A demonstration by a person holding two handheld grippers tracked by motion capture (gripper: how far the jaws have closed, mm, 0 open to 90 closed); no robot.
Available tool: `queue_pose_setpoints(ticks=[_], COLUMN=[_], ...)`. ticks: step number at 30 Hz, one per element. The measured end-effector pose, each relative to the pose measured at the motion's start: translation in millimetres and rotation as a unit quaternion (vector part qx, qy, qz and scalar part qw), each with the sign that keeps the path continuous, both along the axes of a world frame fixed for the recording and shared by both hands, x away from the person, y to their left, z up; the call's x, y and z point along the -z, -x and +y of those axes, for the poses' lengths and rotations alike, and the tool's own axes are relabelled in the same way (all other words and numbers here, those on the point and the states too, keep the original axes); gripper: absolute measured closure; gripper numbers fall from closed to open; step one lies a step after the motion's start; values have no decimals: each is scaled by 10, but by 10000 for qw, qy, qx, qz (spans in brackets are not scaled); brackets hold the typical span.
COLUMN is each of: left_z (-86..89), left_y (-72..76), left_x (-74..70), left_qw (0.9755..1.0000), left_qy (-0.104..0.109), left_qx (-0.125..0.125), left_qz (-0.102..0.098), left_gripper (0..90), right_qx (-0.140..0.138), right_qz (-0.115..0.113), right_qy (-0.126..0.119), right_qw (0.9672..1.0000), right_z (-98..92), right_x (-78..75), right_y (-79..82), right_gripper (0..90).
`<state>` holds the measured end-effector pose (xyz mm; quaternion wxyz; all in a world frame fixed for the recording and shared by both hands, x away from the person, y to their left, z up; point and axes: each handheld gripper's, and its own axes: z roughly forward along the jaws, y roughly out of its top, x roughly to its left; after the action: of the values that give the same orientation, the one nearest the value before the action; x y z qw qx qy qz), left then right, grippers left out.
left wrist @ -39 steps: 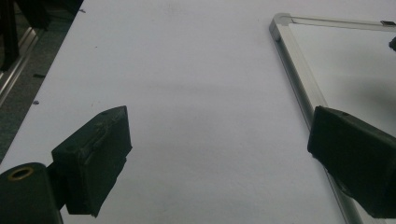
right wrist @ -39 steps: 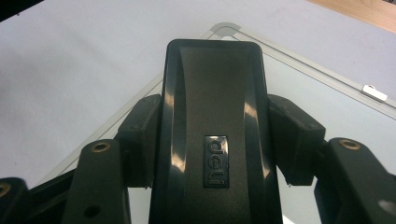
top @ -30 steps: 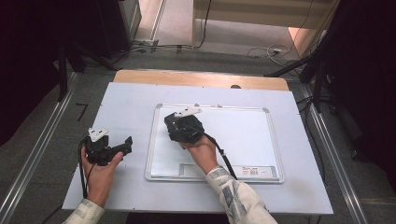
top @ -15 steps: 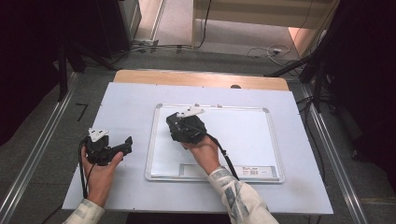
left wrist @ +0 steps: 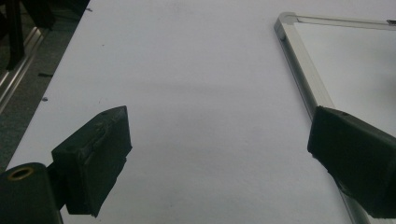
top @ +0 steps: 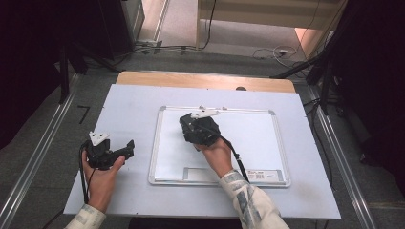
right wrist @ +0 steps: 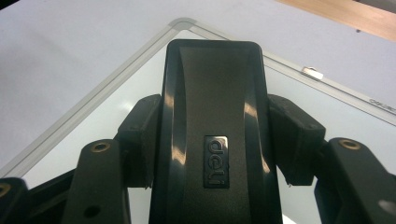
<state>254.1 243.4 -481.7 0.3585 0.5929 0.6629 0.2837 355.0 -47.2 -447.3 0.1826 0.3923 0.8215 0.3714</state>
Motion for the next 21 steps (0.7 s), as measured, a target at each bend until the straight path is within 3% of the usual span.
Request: queue_pose_setpoints(ticks=[21], left_z=[-3], left_y=[9], left_x=[0], left_qw=[10000], left_qy=[-32], left_qx=[-20], left_qz=[3], left_gripper=[65], right_qx=[407], right_qz=[-39], right_qy=[-17], right_qw=[9992], right_z=[-465], right_x=[-31], right_y=[-48], right_gripper=[383])
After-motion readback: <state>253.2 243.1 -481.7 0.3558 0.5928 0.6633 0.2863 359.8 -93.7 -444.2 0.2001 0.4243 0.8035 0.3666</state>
